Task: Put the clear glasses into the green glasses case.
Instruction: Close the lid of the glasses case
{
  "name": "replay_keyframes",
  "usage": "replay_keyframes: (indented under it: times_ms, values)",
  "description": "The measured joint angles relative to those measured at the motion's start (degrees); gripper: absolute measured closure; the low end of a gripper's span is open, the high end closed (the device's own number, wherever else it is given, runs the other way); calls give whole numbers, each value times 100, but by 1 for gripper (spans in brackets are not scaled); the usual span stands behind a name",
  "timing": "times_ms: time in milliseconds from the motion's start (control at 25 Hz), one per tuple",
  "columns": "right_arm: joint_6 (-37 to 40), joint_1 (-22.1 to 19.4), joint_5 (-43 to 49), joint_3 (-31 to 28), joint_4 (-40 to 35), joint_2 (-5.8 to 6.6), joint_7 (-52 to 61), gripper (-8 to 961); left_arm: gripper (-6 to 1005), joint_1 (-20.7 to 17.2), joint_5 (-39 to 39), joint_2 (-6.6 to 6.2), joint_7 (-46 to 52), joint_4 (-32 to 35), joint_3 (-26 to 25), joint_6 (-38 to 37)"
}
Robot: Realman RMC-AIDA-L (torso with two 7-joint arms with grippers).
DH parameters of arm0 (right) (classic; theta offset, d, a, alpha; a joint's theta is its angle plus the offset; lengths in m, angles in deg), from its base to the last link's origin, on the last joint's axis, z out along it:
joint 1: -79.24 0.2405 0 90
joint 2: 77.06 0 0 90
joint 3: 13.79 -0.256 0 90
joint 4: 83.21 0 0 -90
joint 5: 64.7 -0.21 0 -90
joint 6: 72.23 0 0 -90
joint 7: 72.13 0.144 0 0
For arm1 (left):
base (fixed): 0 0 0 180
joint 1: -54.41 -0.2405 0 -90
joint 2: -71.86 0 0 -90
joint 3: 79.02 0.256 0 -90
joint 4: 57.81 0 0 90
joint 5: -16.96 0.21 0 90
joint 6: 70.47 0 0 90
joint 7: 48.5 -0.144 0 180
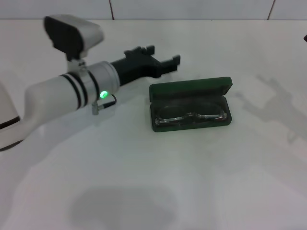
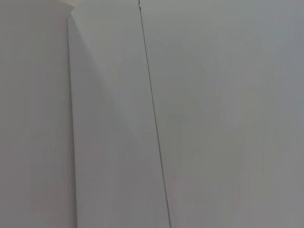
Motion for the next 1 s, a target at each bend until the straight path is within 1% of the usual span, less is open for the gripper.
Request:
replay_keyframes:
  times_ms: [160,280,560,1000]
  values:
    - [0,-32,1,19,4,-1,-5,110,132,85,3,2,264,89,533,206]
    - [-1,-50,1,23,5,1,-6,110,132,-2,4,2,281,227,692,146]
    - [-36,-66,1,-7,5,16,-6,110,132,-335,-13,4,162,497,749,42]
    - [-51,-14,-23,-19,1,27,-6,110,136,-739,-45,28,-273,552,760,-265]
